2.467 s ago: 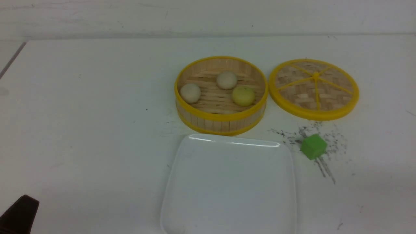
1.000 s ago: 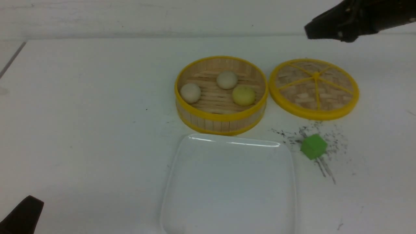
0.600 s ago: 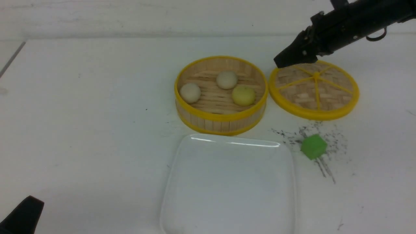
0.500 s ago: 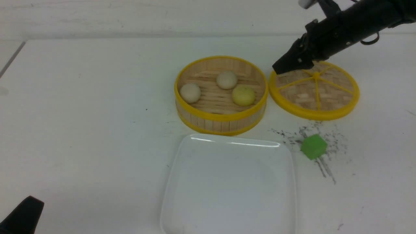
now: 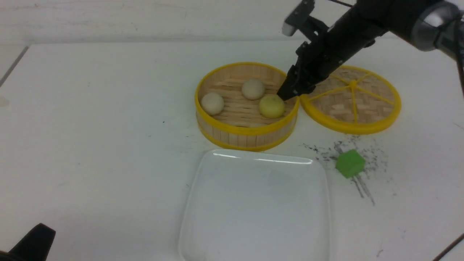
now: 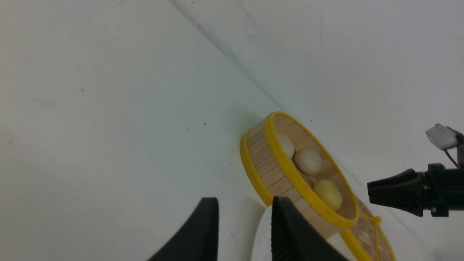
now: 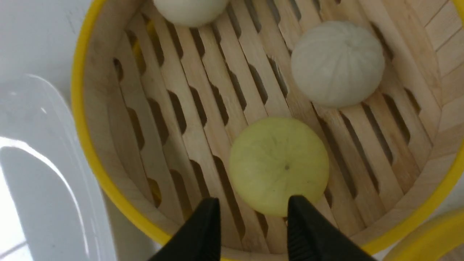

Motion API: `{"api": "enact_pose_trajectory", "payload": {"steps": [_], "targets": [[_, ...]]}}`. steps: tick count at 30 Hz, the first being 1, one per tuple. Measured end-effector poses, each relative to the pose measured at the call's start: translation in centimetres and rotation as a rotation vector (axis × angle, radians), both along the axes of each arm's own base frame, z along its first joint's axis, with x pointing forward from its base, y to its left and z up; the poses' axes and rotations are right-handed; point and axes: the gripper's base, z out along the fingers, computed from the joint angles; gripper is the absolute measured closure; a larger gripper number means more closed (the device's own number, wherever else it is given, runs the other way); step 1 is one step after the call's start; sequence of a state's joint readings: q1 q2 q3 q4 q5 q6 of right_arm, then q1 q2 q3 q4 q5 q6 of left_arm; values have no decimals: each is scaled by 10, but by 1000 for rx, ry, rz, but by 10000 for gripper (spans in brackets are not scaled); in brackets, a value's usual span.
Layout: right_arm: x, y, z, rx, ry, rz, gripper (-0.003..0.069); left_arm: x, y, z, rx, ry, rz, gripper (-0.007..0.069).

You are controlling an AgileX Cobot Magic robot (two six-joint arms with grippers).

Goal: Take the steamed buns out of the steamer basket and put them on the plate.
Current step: Use the right arm to grab the steamed stuffed bun that is closest to it, then use the right arm to put the steamed stuffed bun into the plate

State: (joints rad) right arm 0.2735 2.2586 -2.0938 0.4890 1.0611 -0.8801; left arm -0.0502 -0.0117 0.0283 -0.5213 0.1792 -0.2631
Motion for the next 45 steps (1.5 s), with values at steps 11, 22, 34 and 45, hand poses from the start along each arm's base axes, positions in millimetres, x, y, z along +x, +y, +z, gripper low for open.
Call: {"api": "enact_pose_trajectory", "payload": {"steps": [11,22,34,45], "targets": [[10,17,-35,-90,-28,13,381,0,-1,-2,28,20,-16,384],[17,17,-31,-78,-89,-13,573,-1,-2,-3,36,25,-21,384],[15,18,-14,-72,-98,9,657,-1,-2,-3,37,26,-21,384],[-31,1,92,-96,-169,32,655,-1,-2,-3,38,28,-23,384]]}}
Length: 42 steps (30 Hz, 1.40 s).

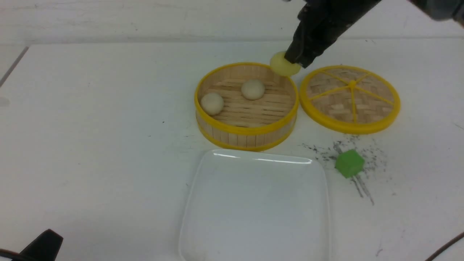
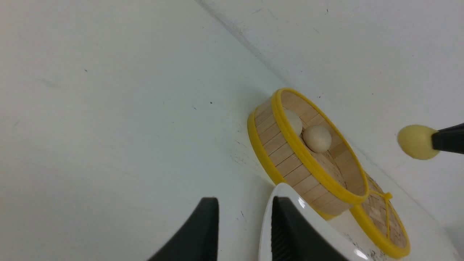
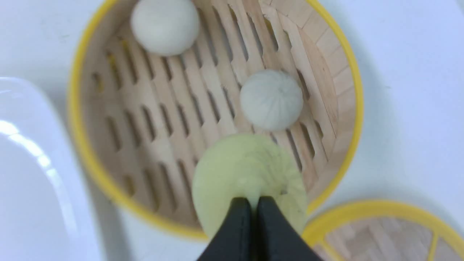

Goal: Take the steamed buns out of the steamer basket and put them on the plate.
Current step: Use the right arm to put the steamed stuffed bun into the plate

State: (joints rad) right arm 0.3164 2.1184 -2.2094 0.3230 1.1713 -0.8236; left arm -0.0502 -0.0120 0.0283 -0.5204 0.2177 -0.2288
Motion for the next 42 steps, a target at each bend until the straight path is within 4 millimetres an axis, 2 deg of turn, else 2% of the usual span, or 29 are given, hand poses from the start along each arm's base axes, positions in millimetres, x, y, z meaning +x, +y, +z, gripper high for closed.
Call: {"api": "enact_pose_trajectory", "payload": {"steps": [5,9,12,17,18,19,22,23,25,28,30,32,34,35,37,39,42], "targets": [[-15,-1,16,37,60,-1,651,0,0,0,1,0,0,384],[-22,-1,19,72,100,-36,650,0,0,0,3,0,0,384],[-29,-3,11,69,147,-44,647,0,0,0,3,0,0,384],[-49,-10,-12,25,260,-70,647,0,0,0,3,0,0,384],[-61,-14,-16,17,296,-74,647,0,0,0,3,0,0,384],[-61,-14,-18,15,305,-74,647,0,0,0,3,0,0,384],[-97,-13,-13,67,362,-52,647,0,0,0,3,0,0,385],[-100,-13,-14,71,371,-51,647,0,0,0,3,0,0,385],[-122,-6,-9,94,391,-19,647,0,0,0,3,0,0,385],[-150,4,-21,81,457,30,646,0,0,0,3,0,0,385],[-159,7,-30,67,493,44,645,0,0,0,3,0,0,385],[-173,12,-55,29,568,57,645,0,0,0,3,0,0,385],[-179,13,-69,13,589,58,645,0,0,0,3,0,0,385],[-185,12,-90,-1,596,48,645,0,0,0,3,0,0,385],[-187,11,-99,-3,587,37,644,0,0,0,3,0,-1,385],[-189,8,-116,-4,550,27,644,0,0,0,3,0,-1,385],[-191,8,-122,9,536,37,644,0,0,0,3,1,-1,385]]}}
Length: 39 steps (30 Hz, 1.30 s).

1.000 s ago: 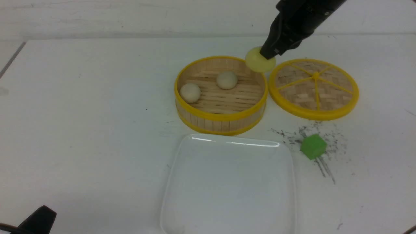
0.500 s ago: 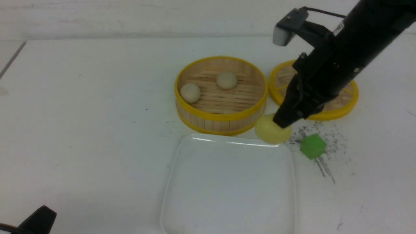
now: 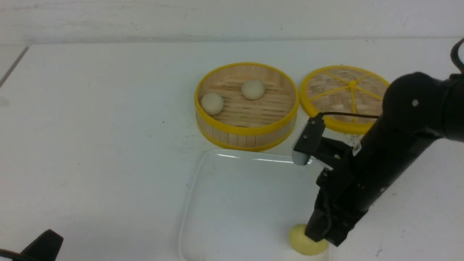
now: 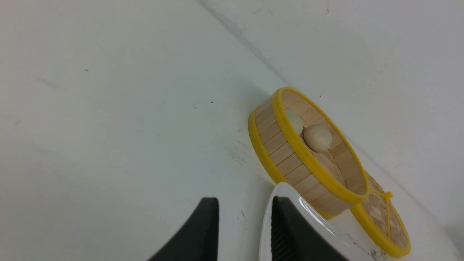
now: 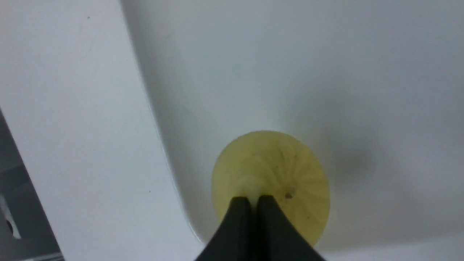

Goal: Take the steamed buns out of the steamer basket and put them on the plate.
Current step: Use the right arm to put the steamed stuffed bun into the plate, then use the right arm to grab the steamed stuffed bun that is closest to it

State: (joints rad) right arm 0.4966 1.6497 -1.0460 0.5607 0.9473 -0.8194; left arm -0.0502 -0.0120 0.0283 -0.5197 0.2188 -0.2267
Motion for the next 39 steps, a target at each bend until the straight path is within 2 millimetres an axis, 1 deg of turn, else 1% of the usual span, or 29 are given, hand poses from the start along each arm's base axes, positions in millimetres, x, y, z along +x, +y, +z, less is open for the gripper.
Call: {"api": "enact_pose_trajectory", "payload": {"steps": [3,7,10,12,13,14,15,16,17,18,19,21,26,28,29,30,31,33,35,36,37,39], "targets": [[-1,3,1,45,-4,9,644,0,0,0,0,1,-1,385],[0,4,1,55,-16,21,640,0,0,0,0,1,-1,385],[0,4,1,56,-18,22,617,0,0,0,0,1,-1,385],[0,4,1,59,-17,20,586,0,0,0,0,1,-1,385],[0,4,1,59,-20,18,536,0,0,0,0,1,-1,385],[0,4,1,59,-22,18,522,0,0,0,0,1,-1,385],[1,4,1,60,-25,16,468,0,0,0,0,1,-1,385],[1,4,1,60,-27,15,461,0,0,0,0,1,-1,385],[1,5,1,62,-28,12,395,0,0,0,0,2,-1,385],[1,5,1,63,-31,10,376,0,0,0,0,2,-1,385],[2,5,2,65,-35,7,340,0,0,0,0,2,-1,385],[3,5,2,68,-45,0,308,0,0,0,0,2,-1,385],[9,6,5,79,-102,-27,285,0,0,0,0,2,-1,384],[13,6,15,100,-164,-46,284,0,0,0,0,2,-1,384],[15,7,24,116,-210,-59,284,0,0,0,0,2,-1,384],[16,7,24,118,-216,-62,284,0,0,0,0,2,-1,384],[19,6,44,156,-314,-89,284,0,0,0,0,2,-1,384],[20,4,70,207,-431,-127,284,0,0,0,0,2,-1,384],[17,-1,92,251,-525,-159,284,0,0,-1,0,3,-1,384],[17,-1,95,258,-541,-166,284,0,0,-1,0,3,-1,384],[12,-6,113,292,-616,-189,288,0,0,-1,0,3,-1,384],[10,-11,125,313,-667,-212,298,0,0,-1,0,3,-1,384]]}}
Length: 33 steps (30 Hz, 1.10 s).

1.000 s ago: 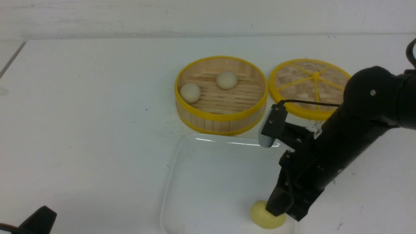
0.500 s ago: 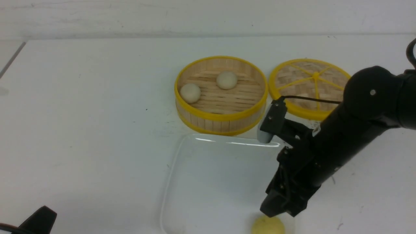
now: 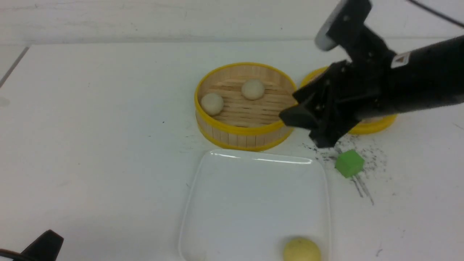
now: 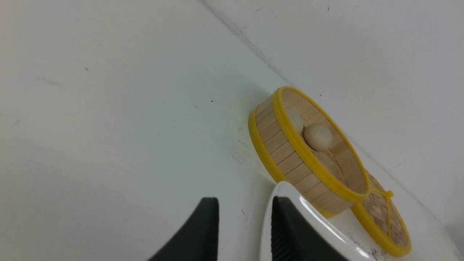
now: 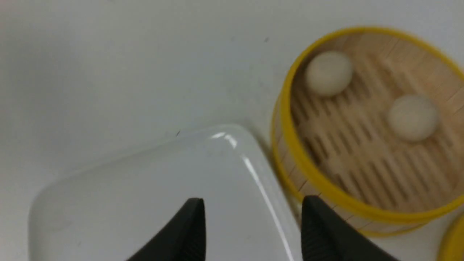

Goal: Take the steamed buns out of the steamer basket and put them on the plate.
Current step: Use the right arm to grab the steamed stuffed bun that is closest to it

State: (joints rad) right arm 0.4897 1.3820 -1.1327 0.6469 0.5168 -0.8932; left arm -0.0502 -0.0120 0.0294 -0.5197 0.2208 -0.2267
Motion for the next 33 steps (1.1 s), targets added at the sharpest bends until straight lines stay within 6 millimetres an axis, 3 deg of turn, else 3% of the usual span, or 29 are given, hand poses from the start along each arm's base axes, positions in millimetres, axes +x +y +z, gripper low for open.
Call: {"api": "enact_pose_trajectory", "payload": {"steps": [6,11,16,17,18,20,21,22,25,27,31,33], "targets": [[4,-13,5,10,-14,-44,340,0,0,0,0,0,0,384],[19,-32,14,77,-52,-165,362,0,0,0,0,0,0,384],[57,-65,55,226,-68,-284,371,0,0,0,2,0,0,384],[61,-66,54,231,-57,-284,372,0,0,0,2,0,0,384],[77,-72,65,250,-29,-256,379,0,0,0,3,0,0,384],[91,-73,68,254,-3,-228,385,0,0,0,3,0,0,384],[114,-73,65,251,40,-193,392,0,0,0,3,0,0,384],[113,-74,69,253,33,-188,392,0,0,0,3,0,0,384],[161,-74,61,252,138,-124,396,0,0,0,3,0,0,384],[172,-75,57,245,173,-106,396,0,0,0,3,0,0,384],[217,-73,25,218,279,-54,396,0,0,0,3,0,0,384],[230,-69,11,214,291,-55,396,0,0,0,3,0,0,384]]}}
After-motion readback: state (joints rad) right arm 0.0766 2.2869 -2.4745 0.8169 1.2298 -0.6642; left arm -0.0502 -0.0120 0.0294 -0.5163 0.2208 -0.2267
